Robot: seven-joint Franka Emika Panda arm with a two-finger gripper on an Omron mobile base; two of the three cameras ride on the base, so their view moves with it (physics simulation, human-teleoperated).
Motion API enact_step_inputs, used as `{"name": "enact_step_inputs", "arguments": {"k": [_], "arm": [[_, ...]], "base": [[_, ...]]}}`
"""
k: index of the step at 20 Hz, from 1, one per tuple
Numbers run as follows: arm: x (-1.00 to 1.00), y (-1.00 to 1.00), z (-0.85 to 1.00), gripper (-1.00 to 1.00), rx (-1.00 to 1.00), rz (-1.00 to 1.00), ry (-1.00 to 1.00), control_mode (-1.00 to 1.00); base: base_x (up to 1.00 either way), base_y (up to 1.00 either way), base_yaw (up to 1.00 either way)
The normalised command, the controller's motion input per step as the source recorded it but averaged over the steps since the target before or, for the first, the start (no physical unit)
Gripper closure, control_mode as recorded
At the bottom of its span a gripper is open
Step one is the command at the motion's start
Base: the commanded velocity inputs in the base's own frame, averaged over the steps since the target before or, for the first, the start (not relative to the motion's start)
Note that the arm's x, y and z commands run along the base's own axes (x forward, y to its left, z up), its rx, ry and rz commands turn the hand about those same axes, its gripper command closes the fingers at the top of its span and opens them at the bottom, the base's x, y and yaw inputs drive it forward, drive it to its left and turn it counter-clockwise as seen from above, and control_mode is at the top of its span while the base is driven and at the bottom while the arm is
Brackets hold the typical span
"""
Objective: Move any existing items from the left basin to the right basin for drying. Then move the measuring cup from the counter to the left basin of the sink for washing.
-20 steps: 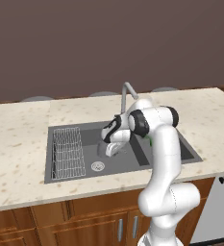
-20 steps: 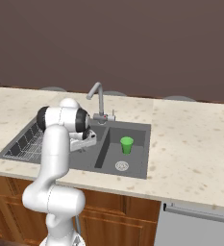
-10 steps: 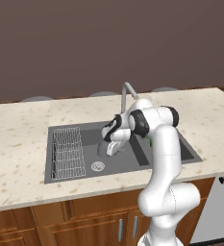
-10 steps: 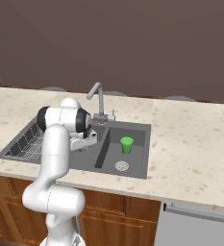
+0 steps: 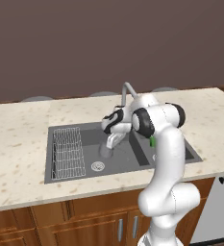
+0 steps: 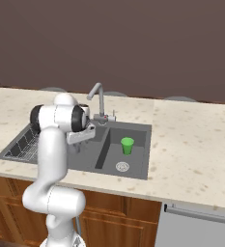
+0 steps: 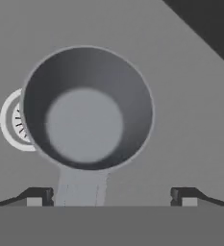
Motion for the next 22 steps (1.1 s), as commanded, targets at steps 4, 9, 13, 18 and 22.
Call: {"name": "enact_step_inputs", "arguments": {"k": [4,9,13,18,22], "arm": [[-0.46,0.11,0.71,-1.0,0.0,0.0,-0.03,-1.0],[-0.4,0.01,0.67,-1.0,0.0,-0.01,-0.04,-1.0],[-0.33,0.0,0.62,-1.0,0.0,-0.03,-0.03,-1.0],[-0.34,0.0,0.65,-1.0,0.0,-0.02,-0.06,-1.0],[-0.29,0.0,0.72,-1.0,0.0,-0.02,-0.08,-1.0]], "base": [[0.0,0.0,0.0],[0.0,0.0,0.0],[0.0,0.0,0.0],[0.0,0.0,0.0],[0.0,0.0,0.0]]}}
